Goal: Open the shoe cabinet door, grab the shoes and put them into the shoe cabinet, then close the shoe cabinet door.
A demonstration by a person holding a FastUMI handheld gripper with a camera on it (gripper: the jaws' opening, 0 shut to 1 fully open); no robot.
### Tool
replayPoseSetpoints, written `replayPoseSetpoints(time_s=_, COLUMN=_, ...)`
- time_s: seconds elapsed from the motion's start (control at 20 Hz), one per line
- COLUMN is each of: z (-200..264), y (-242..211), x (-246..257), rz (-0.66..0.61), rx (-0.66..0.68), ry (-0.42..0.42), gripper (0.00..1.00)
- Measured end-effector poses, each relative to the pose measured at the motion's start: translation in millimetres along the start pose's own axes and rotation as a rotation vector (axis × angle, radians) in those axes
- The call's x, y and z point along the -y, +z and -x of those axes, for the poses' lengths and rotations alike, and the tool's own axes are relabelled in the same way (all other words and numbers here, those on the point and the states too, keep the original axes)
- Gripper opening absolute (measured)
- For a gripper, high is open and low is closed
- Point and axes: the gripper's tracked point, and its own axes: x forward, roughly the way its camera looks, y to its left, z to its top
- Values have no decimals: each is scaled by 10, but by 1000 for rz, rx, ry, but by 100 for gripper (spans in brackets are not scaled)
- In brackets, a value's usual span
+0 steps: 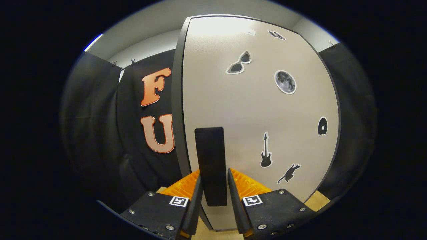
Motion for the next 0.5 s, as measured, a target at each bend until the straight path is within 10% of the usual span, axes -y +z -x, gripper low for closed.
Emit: replayPoseSetpoints(time_s=0.5, z=46, y=7, x=5, rz=18, rx=0, ry=32, gripper=23)
